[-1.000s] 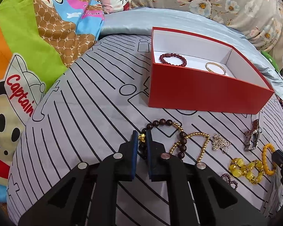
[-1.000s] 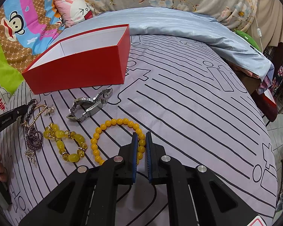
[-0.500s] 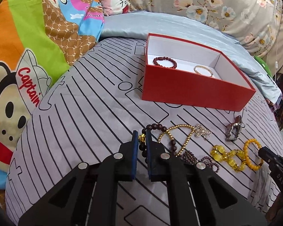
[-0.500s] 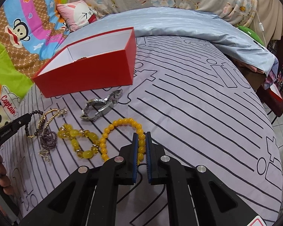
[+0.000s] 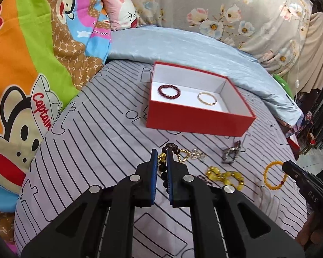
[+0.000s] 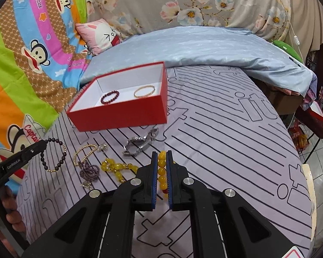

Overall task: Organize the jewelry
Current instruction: 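Lower both bracelets into the red box and open both tools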

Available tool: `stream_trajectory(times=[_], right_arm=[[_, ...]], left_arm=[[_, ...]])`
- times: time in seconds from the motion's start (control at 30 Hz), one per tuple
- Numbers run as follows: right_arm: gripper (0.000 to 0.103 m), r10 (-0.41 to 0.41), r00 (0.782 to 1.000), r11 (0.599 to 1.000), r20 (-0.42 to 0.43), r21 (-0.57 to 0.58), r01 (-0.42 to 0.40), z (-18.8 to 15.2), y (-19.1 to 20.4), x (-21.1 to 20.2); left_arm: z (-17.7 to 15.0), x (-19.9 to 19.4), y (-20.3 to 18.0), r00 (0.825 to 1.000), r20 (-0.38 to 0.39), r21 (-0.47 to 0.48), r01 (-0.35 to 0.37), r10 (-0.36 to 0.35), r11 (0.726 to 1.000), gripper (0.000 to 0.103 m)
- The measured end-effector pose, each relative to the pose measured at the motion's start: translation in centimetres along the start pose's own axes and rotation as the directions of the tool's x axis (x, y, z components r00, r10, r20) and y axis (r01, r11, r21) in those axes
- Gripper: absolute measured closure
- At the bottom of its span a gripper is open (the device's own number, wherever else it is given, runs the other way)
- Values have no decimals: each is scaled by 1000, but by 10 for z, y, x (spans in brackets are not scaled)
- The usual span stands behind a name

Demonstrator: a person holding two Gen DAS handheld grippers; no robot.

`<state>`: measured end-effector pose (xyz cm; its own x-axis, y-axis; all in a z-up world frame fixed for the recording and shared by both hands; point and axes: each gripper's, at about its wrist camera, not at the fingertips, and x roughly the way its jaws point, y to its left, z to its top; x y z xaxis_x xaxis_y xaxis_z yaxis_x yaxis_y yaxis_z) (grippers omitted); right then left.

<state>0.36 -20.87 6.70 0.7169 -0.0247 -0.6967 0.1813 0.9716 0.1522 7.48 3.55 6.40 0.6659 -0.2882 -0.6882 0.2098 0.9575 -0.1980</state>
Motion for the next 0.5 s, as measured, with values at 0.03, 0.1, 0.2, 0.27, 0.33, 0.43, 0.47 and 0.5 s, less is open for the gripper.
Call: stream_trajectory(times=[0.03,0.1,0.2,0.27,0.33,0.43,0.47,0.5], right_arm=[[96,4,1000,1000,7,-4,-4,2,1,-3],[96,15,1000,1000,18,-12,-14,8,4,-6],[96,44,999,999,30,-21,-44,21,9,-9],[96,60,997,998,47,-35,-58,33,14,-9],[96,78,995,996,63,-51,-75,46,21,-9],[96,112,990,992,80,-69,-107,70,31,-2],[96,126,988,990,86,-73,-120,80,34,2],[96,130,987,989,91,-77,-123,87,38,5]], left_arm=[[3,-3,-3,1000,5,6,3,-3,1000,95],[7,-7,-9,1000,13,18,13,-13,1000,95],[21,-10,-19,999,34,41,28,-29,999,95],[32,-10,-27,998,53,58,32,-35,998,95],[44,-9,-33,997,72,73,37,-42,997,95],[66,-2,-45,994,104,95,32,-42,995,95],[74,1,-48,993,114,100,29,-40,995,95],[80,4,-50,992,120,103,26,-38,994,95]])
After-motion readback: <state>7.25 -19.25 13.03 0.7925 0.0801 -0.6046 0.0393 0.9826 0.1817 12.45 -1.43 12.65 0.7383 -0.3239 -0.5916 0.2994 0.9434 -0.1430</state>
